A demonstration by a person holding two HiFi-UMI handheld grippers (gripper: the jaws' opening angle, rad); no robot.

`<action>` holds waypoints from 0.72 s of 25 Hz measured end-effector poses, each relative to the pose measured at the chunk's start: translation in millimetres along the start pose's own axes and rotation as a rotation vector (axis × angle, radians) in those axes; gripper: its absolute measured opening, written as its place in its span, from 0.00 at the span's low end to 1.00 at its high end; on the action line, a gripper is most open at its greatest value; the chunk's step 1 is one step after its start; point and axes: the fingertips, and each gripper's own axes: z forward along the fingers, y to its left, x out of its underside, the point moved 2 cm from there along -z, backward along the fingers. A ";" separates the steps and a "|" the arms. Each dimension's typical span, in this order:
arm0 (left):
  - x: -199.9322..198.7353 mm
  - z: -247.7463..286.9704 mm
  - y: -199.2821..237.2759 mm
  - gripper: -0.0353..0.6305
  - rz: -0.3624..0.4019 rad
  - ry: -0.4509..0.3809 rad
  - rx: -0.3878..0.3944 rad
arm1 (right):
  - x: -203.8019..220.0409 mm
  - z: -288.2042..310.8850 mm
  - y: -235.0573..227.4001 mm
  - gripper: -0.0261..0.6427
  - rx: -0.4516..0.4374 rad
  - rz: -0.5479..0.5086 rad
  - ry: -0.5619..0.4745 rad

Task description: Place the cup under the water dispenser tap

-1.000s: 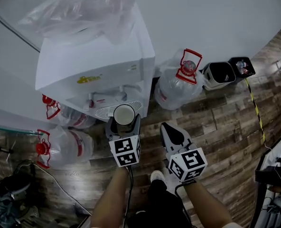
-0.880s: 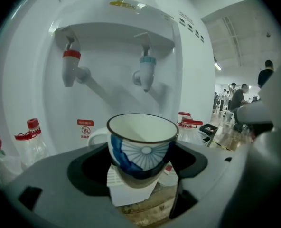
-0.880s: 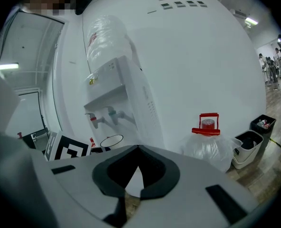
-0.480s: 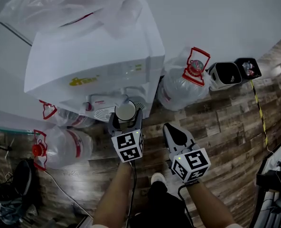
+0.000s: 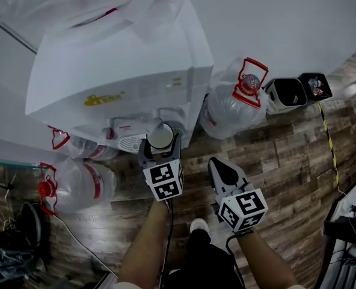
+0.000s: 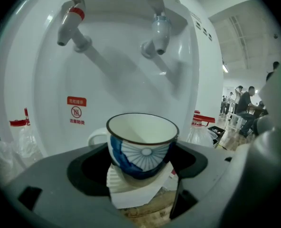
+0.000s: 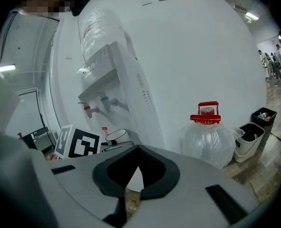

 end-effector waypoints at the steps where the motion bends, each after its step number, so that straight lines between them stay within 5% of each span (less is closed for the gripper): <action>1: -0.2 0.2 -0.5 0.67 0.007 0.000 -0.003 | 0.0 -1.0 -0.8 0.07 0.003 0.003 0.000; 18: -3.3 -21.3 -7.1 0.67 0.069 0.024 -0.012 | -10.3 -16.0 10.7 0.07 0.034 0.012 -0.013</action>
